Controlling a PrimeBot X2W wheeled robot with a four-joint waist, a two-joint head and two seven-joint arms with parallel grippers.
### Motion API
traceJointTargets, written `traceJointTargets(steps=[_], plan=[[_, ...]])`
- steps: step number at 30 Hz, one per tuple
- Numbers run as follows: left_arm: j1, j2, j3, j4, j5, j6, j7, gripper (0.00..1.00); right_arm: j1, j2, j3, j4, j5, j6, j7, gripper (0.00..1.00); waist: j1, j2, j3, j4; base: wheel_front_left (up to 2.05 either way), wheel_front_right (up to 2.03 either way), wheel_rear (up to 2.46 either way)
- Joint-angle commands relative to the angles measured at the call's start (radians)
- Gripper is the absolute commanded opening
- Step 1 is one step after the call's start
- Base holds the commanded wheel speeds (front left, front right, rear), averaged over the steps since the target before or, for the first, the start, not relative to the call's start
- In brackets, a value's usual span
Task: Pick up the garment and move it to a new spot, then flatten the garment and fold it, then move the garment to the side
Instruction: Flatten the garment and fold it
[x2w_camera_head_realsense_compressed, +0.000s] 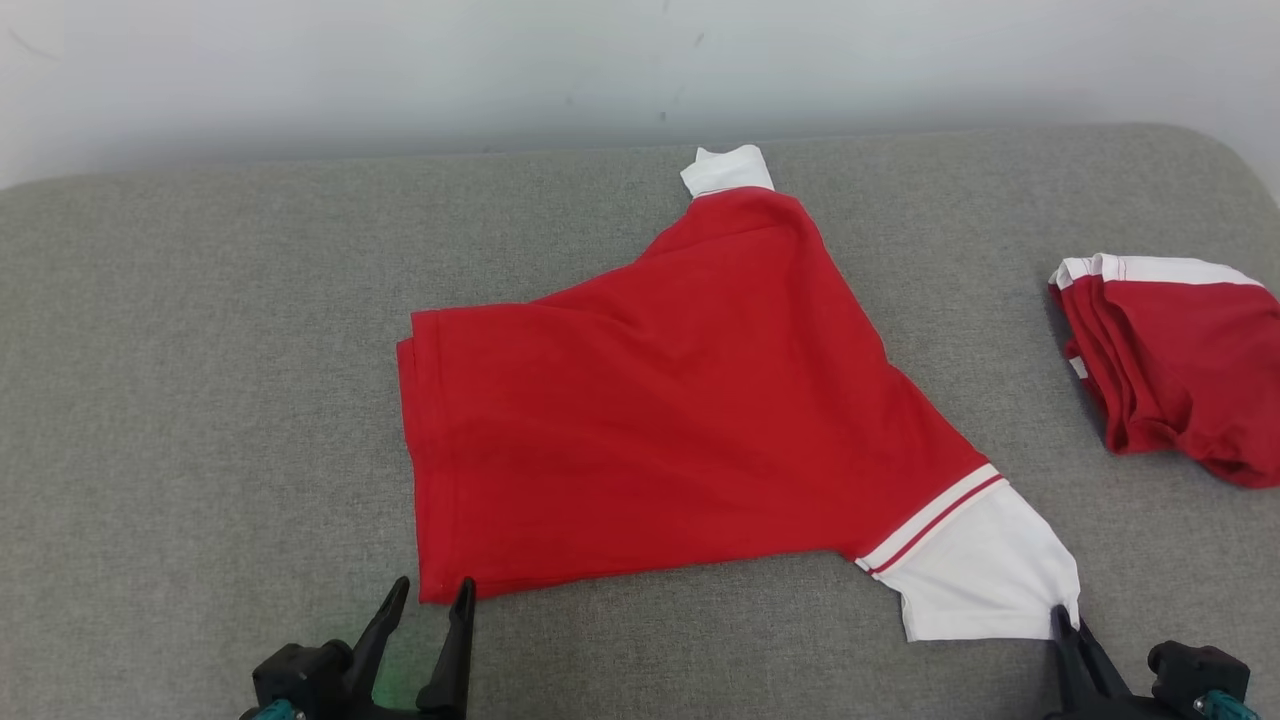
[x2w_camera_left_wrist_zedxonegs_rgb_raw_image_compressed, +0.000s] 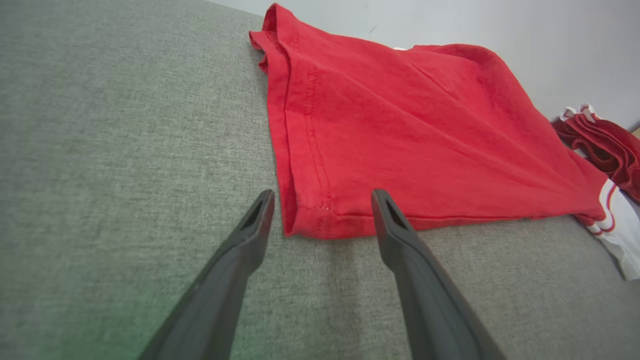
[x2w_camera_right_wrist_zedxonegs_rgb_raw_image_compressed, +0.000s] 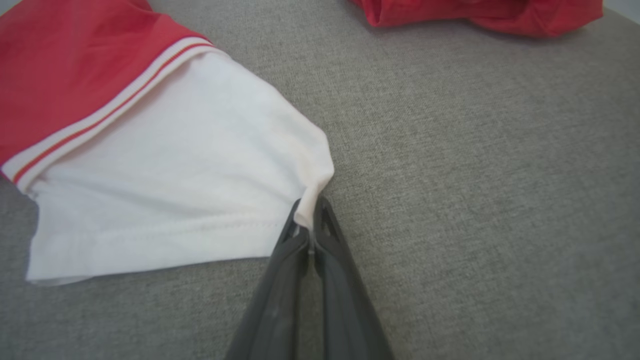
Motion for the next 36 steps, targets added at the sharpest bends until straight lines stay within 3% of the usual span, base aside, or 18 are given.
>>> traceJointTargets(steps=[1, 21, 22, 23, 25, 36], plan=[[-0.009, 0.001, 0.001, 0.008, 0.004, -0.006, -0.004, 1.0, -0.002, 0.004, 0.005, 0.007, 0.006, -0.002, 0.003, 0.0, -0.0001, 0.0, 0.002, -0.001, 0.0, 0.0, 0.0], [-0.056, 0.001, -0.012, 0.072, 0.003, -0.029, -0.004, 1.0, -0.027, 0.009, 0.036, -0.001, 0.017, -0.002, 0.003, 0.0, -0.0001, 0.0, 0.016, -0.016, 0.0, 0.0, 0.0], [-0.059, 0.001, -0.013, 0.075, 0.009, -0.029, -0.004, 0.96, -0.029, 0.01, 0.037, -0.003, 0.018, -0.002, 0.003, 0.0, -0.0001, 0.0, 0.017, -0.017, 0.0, 0.0, 0.0], [-0.061, 0.001, -0.014, 0.079, 0.011, -0.03, -0.004, 0.77, -0.031, 0.01, 0.038, -0.007, 0.019, -0.002, 0.003, 0.0, -0.0001, 0.0, 0.017, -0.017, 0.0, 0.0, 0.0], [-0.06, 0.001, -0.017, 0.085, 0.016, -0.03, -0.004, 0.0, -0.032, 0.01, 0.036, -0.012, 0.023, -0.002, 0.003, 0.0, -0.0001, 0.0, 0.016, -0.018, 0.0, 0.0, 0.0], [-0.072, 0.001, 0.002, -0.029, 0.059, -0.032, -0.004, 0.0, -0.072, 0.014, 0.018, -0.154, 0.059, -0.002, 0.002, 0.0, -0.0001, 0.0, -0.035, 0.014, 0.0, 0.0, 0.0]])
